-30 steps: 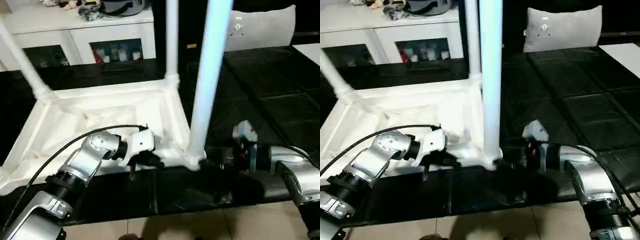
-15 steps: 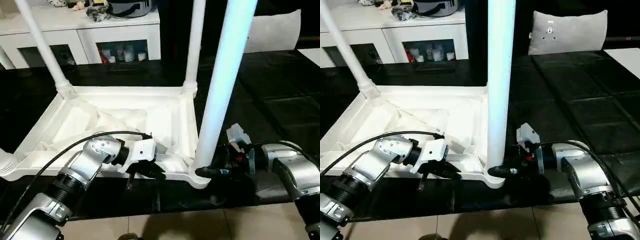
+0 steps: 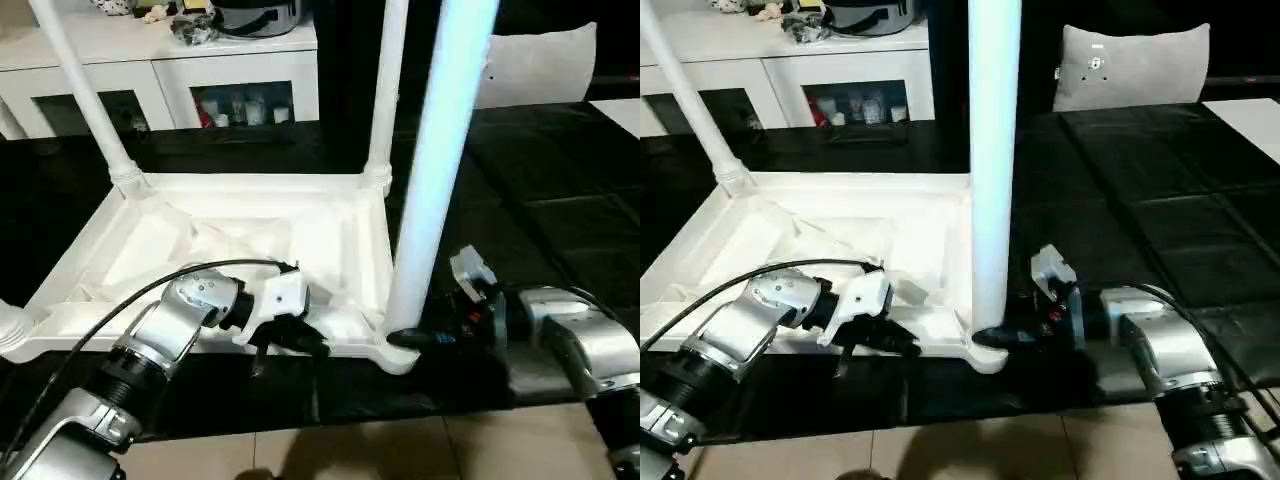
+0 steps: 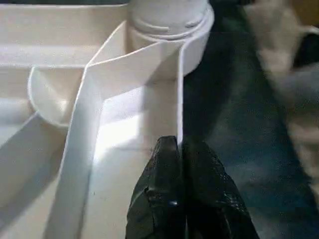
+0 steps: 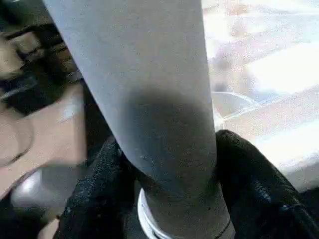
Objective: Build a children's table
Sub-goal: Rotate leg to tighten
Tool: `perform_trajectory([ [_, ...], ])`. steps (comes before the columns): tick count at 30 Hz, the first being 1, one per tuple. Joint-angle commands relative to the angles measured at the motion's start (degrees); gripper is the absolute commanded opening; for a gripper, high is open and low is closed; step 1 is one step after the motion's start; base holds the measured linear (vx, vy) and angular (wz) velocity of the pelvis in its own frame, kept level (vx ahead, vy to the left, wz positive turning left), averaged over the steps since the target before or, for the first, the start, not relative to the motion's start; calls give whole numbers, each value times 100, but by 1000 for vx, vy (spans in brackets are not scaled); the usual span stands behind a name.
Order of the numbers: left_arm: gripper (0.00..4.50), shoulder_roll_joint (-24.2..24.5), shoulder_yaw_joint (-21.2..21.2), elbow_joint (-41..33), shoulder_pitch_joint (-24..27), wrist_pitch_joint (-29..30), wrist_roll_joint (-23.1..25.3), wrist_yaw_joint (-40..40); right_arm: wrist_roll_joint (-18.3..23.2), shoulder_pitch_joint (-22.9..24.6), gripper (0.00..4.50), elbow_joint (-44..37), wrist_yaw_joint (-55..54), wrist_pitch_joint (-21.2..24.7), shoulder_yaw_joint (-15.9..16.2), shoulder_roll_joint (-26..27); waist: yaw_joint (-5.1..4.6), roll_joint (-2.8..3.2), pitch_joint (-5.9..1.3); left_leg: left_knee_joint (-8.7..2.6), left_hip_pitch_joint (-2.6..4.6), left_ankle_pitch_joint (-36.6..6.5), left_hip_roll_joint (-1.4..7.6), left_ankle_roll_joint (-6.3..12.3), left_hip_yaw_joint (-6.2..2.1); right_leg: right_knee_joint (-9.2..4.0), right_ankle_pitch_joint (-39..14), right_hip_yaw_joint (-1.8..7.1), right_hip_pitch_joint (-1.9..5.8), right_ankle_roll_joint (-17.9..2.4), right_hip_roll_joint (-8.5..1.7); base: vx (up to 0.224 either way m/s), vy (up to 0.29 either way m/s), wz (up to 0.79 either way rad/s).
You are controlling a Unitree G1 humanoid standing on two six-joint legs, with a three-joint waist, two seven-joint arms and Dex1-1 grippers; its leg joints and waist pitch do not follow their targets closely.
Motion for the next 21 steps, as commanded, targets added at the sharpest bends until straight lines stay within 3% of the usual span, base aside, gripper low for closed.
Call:
perform_trajectory([
  [1,0,-615,5,-143,-172,375,-180,568,-223,-423,210,411,-1453,398,-134,528,-99,-141,-293,-379,-38,-1499,0,143,-42,-611,-3627,77,296,-208,-260,0,0,0],
  [2,0,-887,192,2,-309,657,-148,1102,-410,-634,209,710,-2370,452,-281,861,-192,-112,-309,-355,-17,-1605,-12,78,-57,-654,-3789,32,283,-73,-270,0,0,0],
  [3,0,-887,192,2,-309,657,-148,1102,-410,-634,209,710,-2370,452,-281,861,-257,-110,-304,-340,-5,-1673,-19,58,-61,-677,-3833,12,263,-43,-262,0,0,0],
  [4,0,-1094,329,169,-446,820,-94,1543,-507,-782,209,955,-3050,473,-427,1105,-402,-107,-323,-321,13,-1847,-21,94,-94,-729,-3781,-35,276,13,-275,0,0,0],
  [7,0,-1323,449,419,-619,847,8,2039,-577,-928,209,1247,-3647,385,-545,1343,-547,-66,-356,-367,-45,-1933,26,237,-134,-706,-3295,-71,354,-116,-282,0,0,0],
  [9,0,-1498,573,514,-702,881,3,2357,-830,-951,209,1390,-3991,-196,-481,1460,-599,-42,-395,-384,-85,-1786,68,311,-147,-659,-2766,-42,378,-312,-324,0,0,0],
  [10,0,-1565,630,505,-721,917,4,2476,-908,-951,209,1418,-4132,-368,-519,1539,-591,-75,-400,-377,-98,-1572,44,375,-119,-628,-2459,-5,368,-517,-328,0,0,0],
  [11,0,-1584,641,490,-725,927,17,2503,-815,-942,209,1422,-4116,-370,-613,1614,-581,-84,-402,-375,-95,-1528,39,399,-113,-616,-2438,2,369,-561,-321,0,0,0],
  [13,0,-1578,619,446,-703,921,109,2492,-627,-870,260,1275,-4068,-402,-827,1768,-531,-70,-425,-368,-84,-1245,52,515,-91,-569,-2200,47,371,-705,-326,0,0,0],
  [15,0,-1531,574,431,-684,851,147,2426,-588,-812,274,1175,-3973,-441,-841,1761,-500,-68,-431,-371,-84,-1112,69,563,-86,-540,-2017,62,371,-776,-319,0,0,0],
  [16,0,-1493,540,426,-672,794,171,2374,-564,-774,283,1111,-3895,-470,-839,1746,-447,-73,-454,-361,-98,-863,79,626,-77,-491,-1720,84,387,-863,-319,0,0,0],
  [19,0,-1281,410,491,-634,485,196,2174,-449,-550,307,887,-3329,-699,-712,1429,-347,-65,-468,-347,-103,-634,94,704,-73,-418,-1323,111,395,-970,-317,0,0,0],
  [21,0,-1124,357,503,-598,265,200,1956,-359,-404,327,716,-2773,-754,-649,1143,-273,-72,-457,-337,-111,-631,79,738,-49,-417,-1381,114,409,-961,-324,0,0,0],
])
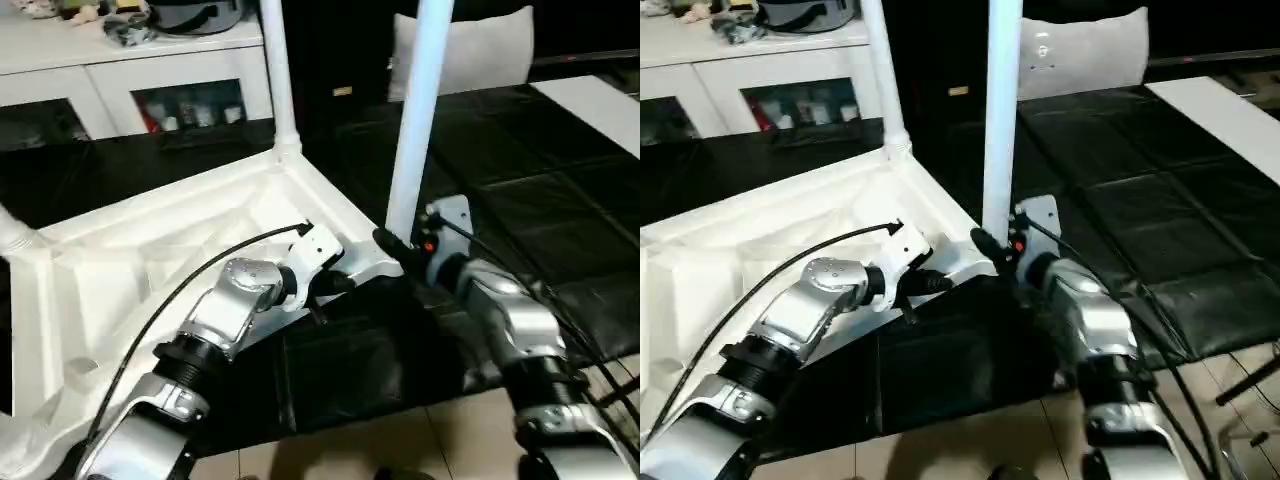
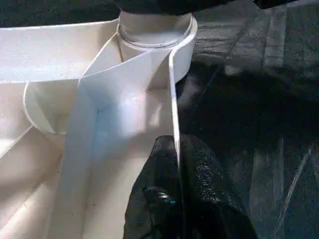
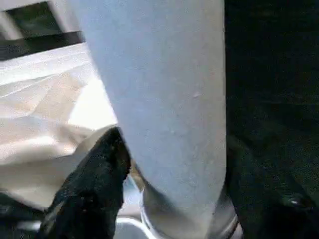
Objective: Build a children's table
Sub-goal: Rotate leg to tighten
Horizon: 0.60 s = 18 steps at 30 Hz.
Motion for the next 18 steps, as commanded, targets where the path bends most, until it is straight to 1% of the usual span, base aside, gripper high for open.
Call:
perform_trajectory([
  [1,0,168,-44,-196,-74,-376,-26,-315,178,129,338,-250,674,-44,180,-211,87,-79,-460,-304,-12,-645,53,737,35,-329,-1481,285,433,-872,-316,0,0,0],
  [2,0,266,-78,-193,-51,-449,-32,-478,227,207,347,-370,1070,-26,213,-402,129,-70,-457,-308,-7,-626,71,747,38,-322,-1512,291,418,-867,-315,0,0,0],
  [3,0,266,-78,-193,-51,-449,-32,-478,227,207,354,-370,1070,-26,213,-402,144,-66,-456,-310,-4,-624,78,736,35,-322,-1525,292,417,-860,-316,0,0,0],
  [4,0,373,-124,-188,-22,-591,-38,-692,253,275,368,-472,1434,-26,250,-605,169,-67,-450,-316,2,-647,87,727,31,-322,-1570,290,413,-833,-308,0,0,0],
  [5,0,398,-134,-186,-14,-635,-38,-748,258,290,380,-494,1512,-29,260,-653,192,-63,-448,-322,8,-677,99,706,25,-320,-1603,290,408,-828,-308,0,0,0],
  [6,0,490,-169,-181,10,-764,-63,-940,242,318,380,-499,1787,-86,326,-855,203,-60,-445,-324,15,-694,107,688,28,-320,-1613,295,401,-831,-307,0,0,0],
  [7,0,587,-207,-191,39,-860,-102,-1157,232,348,398,-520,2090,-120,405,-1066,233,-57,-444,-326,24,-737,113,655,23,-320,-1627,298,398,-840,-310,0,0,0],
  [8,0,656,-239,-182,52,-942,-136,-1314,234,368,404,-530,2321,-151,465,-1225,255,-84,-441,-328,31,-827,112,643,30,-324,-1657,297,400,-850,-304,0,0,0],
  [10,0,783,-304,-203,85,-1133,-186,-1606,230,407,410,-578,2752,-248,591,-1494,307,-71,-432,-329,52,-957,125,622,44,-326,-1767,318,373,-858,-311,0,0,0],
  [12,0,829,-329,-214,99,-1220,-204,-1724,236,416,410,-592,2919,-283,634,-1579,345,-81,-431,-332,41,-945,124,618,43,-321,-1794,315,383,-842,-315,0,0,0],
  [13,0,982,-414,-290,153,-1353,-265,-2105,308,440,410,-658,3422,-296,721,-1772,393,-87,-438,-328,46,-951,118,621,48,-322,-1853,309,379,-829,-314,0,0,0],
  [14,0,982,-414,-290,153,-1353,-265,-2105,308,440,410,-658,3422,-296,721,-1772,393,-87,-438,-328,46,-951,118,621,48,-322,-1853,309,379,-829,-314,0,0,0],
  [15,0,1114,-501,-351,186,-1446,-275,-2375,364,449,394,-686,3744,-329,767,-1865,407,-92,-429,-334,49,-938,138,625,51,-321,-1841,324,366,-841,-322,0,0,0],
  [16,0,1233,-572,-371,204,-1563,-269,-2622,416,455,384,-706,4015,-384,820,-1939,433,-104,-439,-335,42,-931,147,636,42,-303,-1843,325,373,-849,-326,0,0,0],
  [17,0,1249,-581,-371,205,-1576,-268,-2654,430,457,377,-715,4055,-382,830,-1948,436,-101,-430,-338,36,-936,144,640,43,-309,-1873,324,367,-848,-321,0,0,0],
  [18,0,1304,-610,-371,207,-1622,-261,-2760,478,468,374,-748,4190,-374,865,-1978,445,-98,-431,-336,45,-946,143,629,43,-310,-1903,322,364,-839,-320,0,0,0],
])
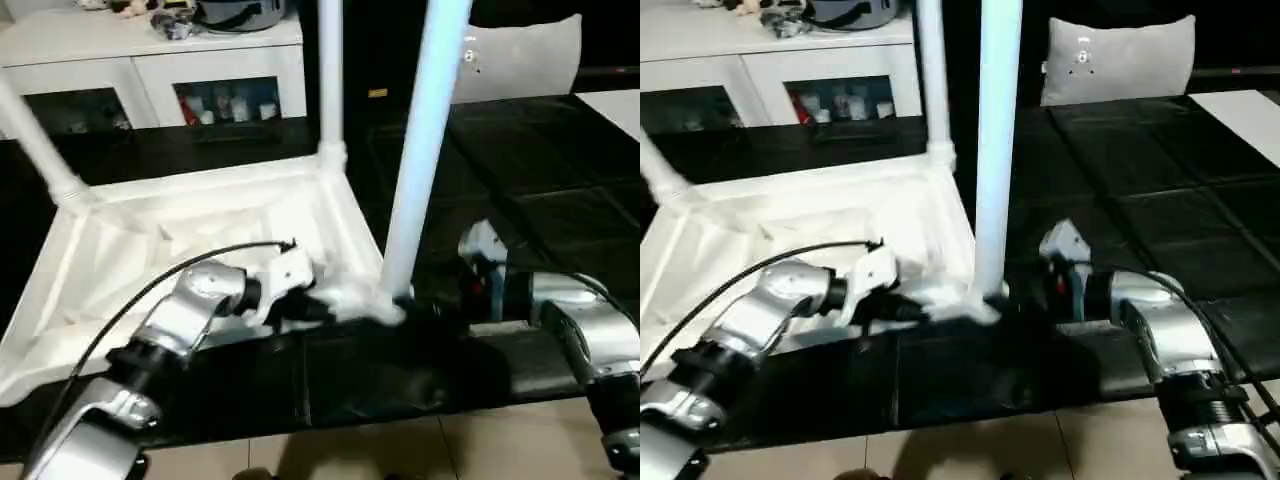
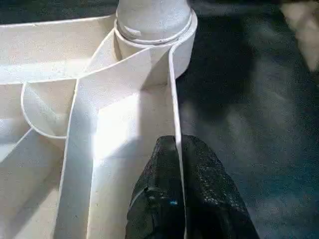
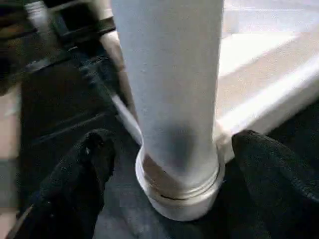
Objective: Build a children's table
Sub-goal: Rotate leg to tighten
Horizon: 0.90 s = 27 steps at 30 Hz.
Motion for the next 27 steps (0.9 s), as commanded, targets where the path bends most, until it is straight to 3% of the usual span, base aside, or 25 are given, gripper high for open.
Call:
perform_trajectory([
  [1,0,123,-208,-209,-76,-312,-19,-517,210,15,364,-260,467,-34,124,-110,9,-93,-423,-363,35,-987,142,623,31,-348,-1993,309,357,-826,-318,0,0,0],
  [4,0,200,-266,-192,-95,-412,-21,-715,288,71,332,-374,699,53,204,-146,50,-91,-420,-367,53,-1051,148,562,32,-367,-2132,314,342,-786,-322,0,0,0],
  [5,0,215,-279,-193,-98,-436,-24,-763,302,90,332,-407,748,75,230,-152,50,-141,-418,-372,50,-1048,151,559,34,-364,-2140,317,343,-777,-317,0,0,0],
  [7,0,243,-309,-222,-98,-461,-32,-895,320,144,319,-471,874,96,306,-162,61,-116,-420,-376,35,-1014,153,528,24,-347,-2169,323,345,-760,-328,0,0,0],
  [17,0,213,-363,-277,-61,-477,-67,-1025,343,211,223,-539,985,229,490,-55,57,-130,-403,-372,51,-1159,122,433,31,-416,-2609,304,329,-579,-327,0,0,0],
  [24,0,-4,-144,-409,1,121,-320,-728,607,346,195,-807,573,761,317,175,51,-120,-399,-384,40,-1103,130,432,23,-417,-2597,299,339,-550,-317,0,0,0],
  [25,0,-119,-86,-479,-24,515,-325,-474,596,321,194,-820,-33,970,169,446,37,-119,-390,-382,37,-1168,112,394,22,-429,-2711,280,331,-530,-314,0,0,0],
  [27,0,-195,-47,-485,-46,671,-315,-322,544,290,194,-783,-349,1056,108,584,1,-124,-364,-379,37,-1238,82,326,23,-470,-2955,255,323,-449,-315,0,0,0],
])
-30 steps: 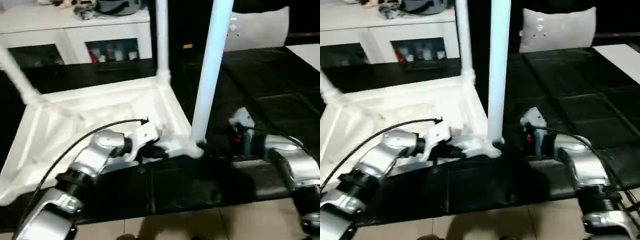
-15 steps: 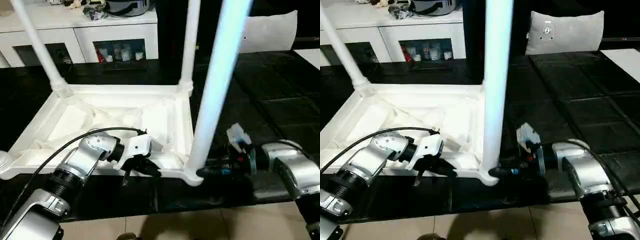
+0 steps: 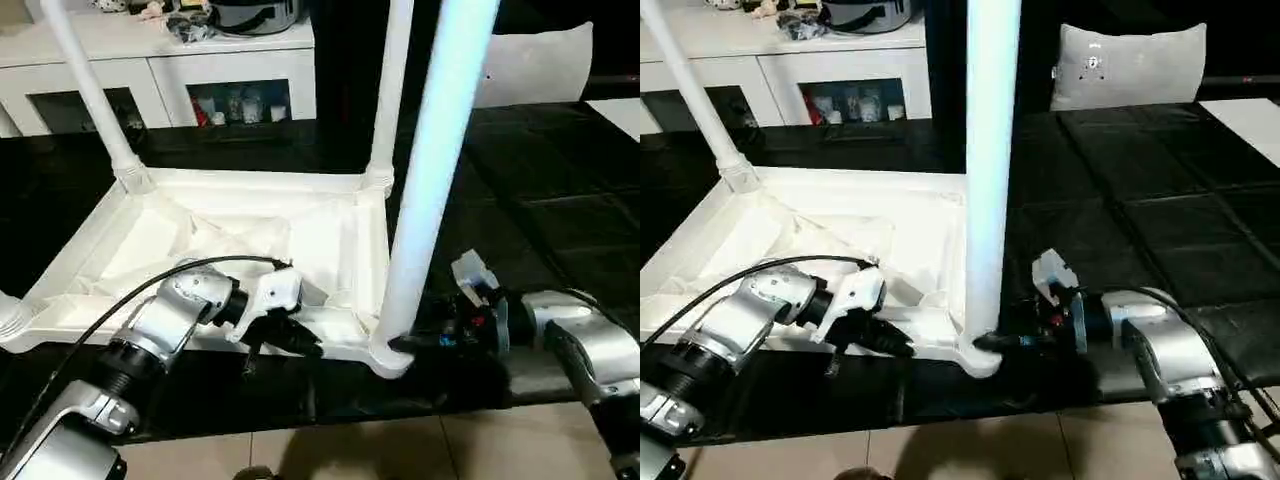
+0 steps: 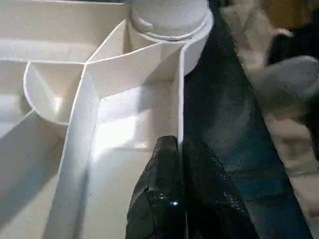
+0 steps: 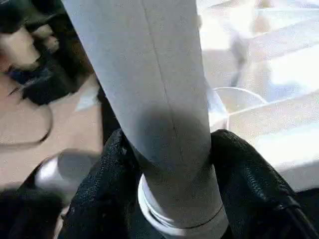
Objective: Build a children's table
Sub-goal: Rotate leg to tighten
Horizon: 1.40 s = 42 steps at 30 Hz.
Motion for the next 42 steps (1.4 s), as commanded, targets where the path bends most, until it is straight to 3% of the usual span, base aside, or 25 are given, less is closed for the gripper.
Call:
perform_trajectory([
  [1,0,-518,66,-240,-140,416,-164,517,-50,-172,194,-17,-1005,258,-6,525,-43,-91,-357,-386,52,-1309,45,296,19,-560,-3212,204,298,-340,-314,0,0,0],
  [2,0,-518,66,-240,-140,416,-164,517,-50,-172,194,-17,-1005,258,-6,525,-83,-102,-343,-390,41,-1310,44,255,20,-572,-3260,202,293,-294,-306,0,0,0],
  [3,0,-762,207,-261,-186,724,-214,891,-318,-297,194,194,-1799,322,-98,855,-148,-104,-340,-389,28,-1379,27,199,-1,-598,-3388,158,307,-198,-305,0,0,0],
  [5,0,-991,324,-262,-241,973,-211,1274,-534,-416,194,395,-2459,391,-169,1134,-343,-95,-331,-372,-15,-1566,-10,157,-38,-658,-3565,58,339,3,-289,0,0,0],
  [6,0,-1135,378,-221,-290,1067,-174,1529,-627,-510,194,559,-2885,445,-237,1319,-383,-78,-339,-361,-5,-1610,-13,156,-45,-666,-3557,45,338,22,-290,0,0,0],
  [7,0,-1249,424,-178,-329,1121,-137,1742,-679,-581,193,674,-3186,479,-281,1447,-499,-76,-337,-368,-40,-1651,-14,163,-71,-677,-3478,15,368,25,-290,0,0,0],
  [8,0,-1342,462,-142,-362,1164,-107,1916,-717,-640,193,767,-3435,511,-317,1552,-562,-62,-360,-362,-31,-1667,-17,196,-83,-698,-3360,1,373,17,-292,0,0,0],
  [12,0,-1821,694,172,-563,1293,3,2858,-988,-967,193,1361,-4521,92,-453,2041,-742,-31,-348,-338,11,-1793,-51,306,-68,-743,-3263,-15,316,-109,-263,0,0,0],
  [14,0,-1963,758,294,-629,1295,82,3173,-966,-1060,263,1537,-4694,-40,-542,2191,-743,-25,-372,-355,10,-1751,-21,405,-75,-709,-3030,5,344,-210,-281,0,0,0],
  [17,0,-1969,662,291,-616,1161,314,3297,-839,-1029,276,1430,-4618,-331,-744,2421,-708,-23,-386,-382,-4,-1617,14,462,-79,-660,-2722,57,357,-345,-299,0,0,0],
  [18,0,-1931,627,265,-594,1141,356,3267,-786,-994,289,1362,-4533,-349,-783,2438,-678,-33,-412,-400,-41,-1404,35,509,-85,-583,-2370,107,393,-478,-309,0,0,0],
  [23,0,-1633,503,259,-498,887,392,3002,-651,-676,323,1046,-3915,-554,-715,2021,-574,-47,-443,-390,-66,-914,54,686,-53,-472,-1752,188,422,-750,-309,0,0,0],
  [25,0,-1370,424,235,-399,680,438,2670,-531,-438,354,767,-3230,-613,-724,1546,-470,-43,-451,-362,-63,-718,50,764,-22,-421,-1537,231,418,-834,-311,0,0,0],
  [27,0,-1335,418,235,-383,650,454,2617,-535,-405,359,734,-3107,-627,-730,1473,-412,-41,-450,-361,-46,-696,59,777,-13,-415,-1540,237,406,-845,-312,0,0,0],
  [34,0,-679,6,204,-230,7,547,1639,-498,-223,420,542,-1514,-779,-581,241,-244,-52,-410,-399,14,-1025,101,618,-1,-458,-2084,246,361,-700,-298,0,0,0],
  [40,0,-221,-226,1,-120,-709,325,447,-263,-203,420,314,-172,-683,-299,-355,-168,-85,-419,-390,-6,-1000,109,698,3,-441,-2168,250,373,-683,-312,0,0,0],
  [42,0,-75,-306,-34,-109,-871,252,100,-284,-225,395,287,155,-714,-126,-477,-139,-96,-415,-385,4,-968,118,716,21,-446,-2185,263,346,-696,-308,0,0,0],
])
